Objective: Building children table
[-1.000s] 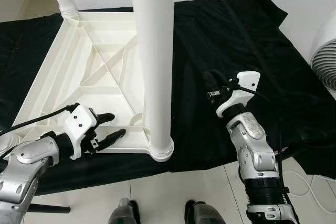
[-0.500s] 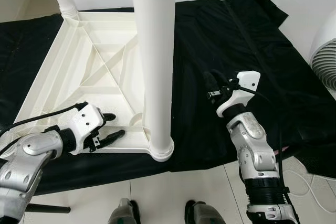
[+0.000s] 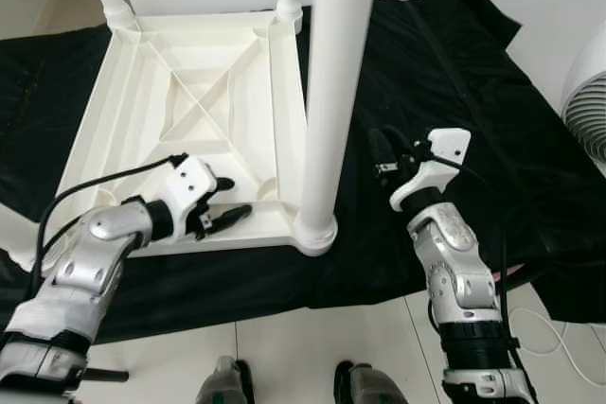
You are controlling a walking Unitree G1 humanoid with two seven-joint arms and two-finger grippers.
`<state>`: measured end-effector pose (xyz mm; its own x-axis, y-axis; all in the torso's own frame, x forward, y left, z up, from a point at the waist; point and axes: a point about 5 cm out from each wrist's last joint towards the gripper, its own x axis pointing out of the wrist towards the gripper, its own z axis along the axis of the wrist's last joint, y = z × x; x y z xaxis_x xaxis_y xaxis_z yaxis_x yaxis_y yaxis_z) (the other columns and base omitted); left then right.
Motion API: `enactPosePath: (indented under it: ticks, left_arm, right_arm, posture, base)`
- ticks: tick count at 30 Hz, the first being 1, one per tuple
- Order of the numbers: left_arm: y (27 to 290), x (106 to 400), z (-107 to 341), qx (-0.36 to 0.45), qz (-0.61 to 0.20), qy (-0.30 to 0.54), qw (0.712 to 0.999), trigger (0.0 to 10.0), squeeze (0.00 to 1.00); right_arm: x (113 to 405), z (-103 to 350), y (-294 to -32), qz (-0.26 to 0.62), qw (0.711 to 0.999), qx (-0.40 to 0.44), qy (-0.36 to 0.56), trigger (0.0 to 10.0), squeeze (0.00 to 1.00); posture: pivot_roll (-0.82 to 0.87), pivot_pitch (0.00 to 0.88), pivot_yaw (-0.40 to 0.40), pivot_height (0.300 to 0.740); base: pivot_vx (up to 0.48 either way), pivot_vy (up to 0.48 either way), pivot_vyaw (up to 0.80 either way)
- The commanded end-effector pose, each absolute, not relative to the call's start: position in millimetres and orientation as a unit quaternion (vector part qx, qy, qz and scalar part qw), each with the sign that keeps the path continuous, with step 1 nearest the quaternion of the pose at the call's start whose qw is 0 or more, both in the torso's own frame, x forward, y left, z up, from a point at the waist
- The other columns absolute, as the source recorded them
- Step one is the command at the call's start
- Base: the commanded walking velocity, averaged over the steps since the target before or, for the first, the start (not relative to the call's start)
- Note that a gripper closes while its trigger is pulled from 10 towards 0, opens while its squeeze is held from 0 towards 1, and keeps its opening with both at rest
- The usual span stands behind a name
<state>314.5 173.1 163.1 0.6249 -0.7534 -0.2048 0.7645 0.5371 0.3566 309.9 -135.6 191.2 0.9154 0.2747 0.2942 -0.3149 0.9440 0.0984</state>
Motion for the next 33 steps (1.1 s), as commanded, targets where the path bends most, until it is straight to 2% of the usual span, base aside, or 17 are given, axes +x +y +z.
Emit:
enactPosePath:
  ticks: [1, 14, 15, 16, 28, 29, 31, 32, 33]
  left_arm:
    - [182, 318, 175, 0.198, -0.363, -0.021, 0.910, 10.0, 0.00]
    - [195, 293, 194, 0.104, -0.378, -0.048, 0.919, 10.0, 0.00]
    - [197, 290, 193, 0.101, -0.376, -0.046, 0.920, 10.0, 0.00]
    - [198, 287, 192, 0.098, -0.371, -0.044, 0.922, 10.0, 0.00]
    - [201, 267, 192, 0.044, -0.341, -0.034, 0.938, 10.0, 0.00]
    - [200, 263, 192, 0.039, -0.345, -0.033, 0.937, 10.0, 0.00]
    - [198, 259, 192, 0.033, -0.349, -0.032, 0.936, 10.0, 0.00]
    - [197, 256, 190, 0.029, -0.356, -0.026, 0.934, 10.0, 0.00]
    - [197, 256, 190, 0.029, -0.356, -0.026, 0.934, 10.0, 0.00]
  right_arm:
    - [307, 189, -135, 0.155, 0.976, 0.069, -0.137, 10.0, 0.00]
    - [303, 179, -150, 0.188, 0.975, 0.033, -0.112, 10.0, 0.00]
    - [302, 177, -152, 0.193, 0.975, 0.028, -0.109, 10.0, 0.09]
    - [302, 175, -155, 0.199, 0.974, 0.020, -0.104, 10.0, 1.00]
    - [291, 169, -178, 0.288, 0.955, -0.039, -0.067, 10.0, 1.00]
    - [289, 171, -178, 0.311, 0.947, -0.045, -0.063, 10.0, 0.91]
    - [288, 173, -177, 0.337, 0.939, -0.049, -0.059, 10.0, 0.91]
    - [286, 173, -176, 0.359, 0.930, -0.055, -0.054, 10.0, 0.00]
    - [286, 173, -176, 0.359, 0.930, -0.055, -0.054, 10.0, 0.00]
  posture:
    - [-0.05, 0.188, 0.069, 0.740]
    - [-0.03, 0.178, 0.061, 0.740]
    - [-0.03, 0.178, 0.061, 0.740]
    - [-0.03, 0.175, 0.054, 0.740]
    - [-0.03, 0.165, 0.047, 0.740]
    - [-0.03, 0.165, 0.047, 0.740]
    - [-0.03, 0.165, 0.047, 0.740]
    - [-0.02, 0.157, 0.043, 0.740]
    - [-0.02, 0.157, 0.043, 0.740]
  base:
    - [0.000, 0.000, 0.00]
    - [0.000, 0.000, 0.00]
    - [0.000, 0.000, 0.00]
    - [0.000, 0.000, 0.00]
    - [0.000, 0.000, 0.00]
    - [0.000, 0.000, 0.00]
    - [0.000, 0.000, 0.00]
    - [0.000, 0.000, 0.00]
    - [0.000, 0.000, 0.00]
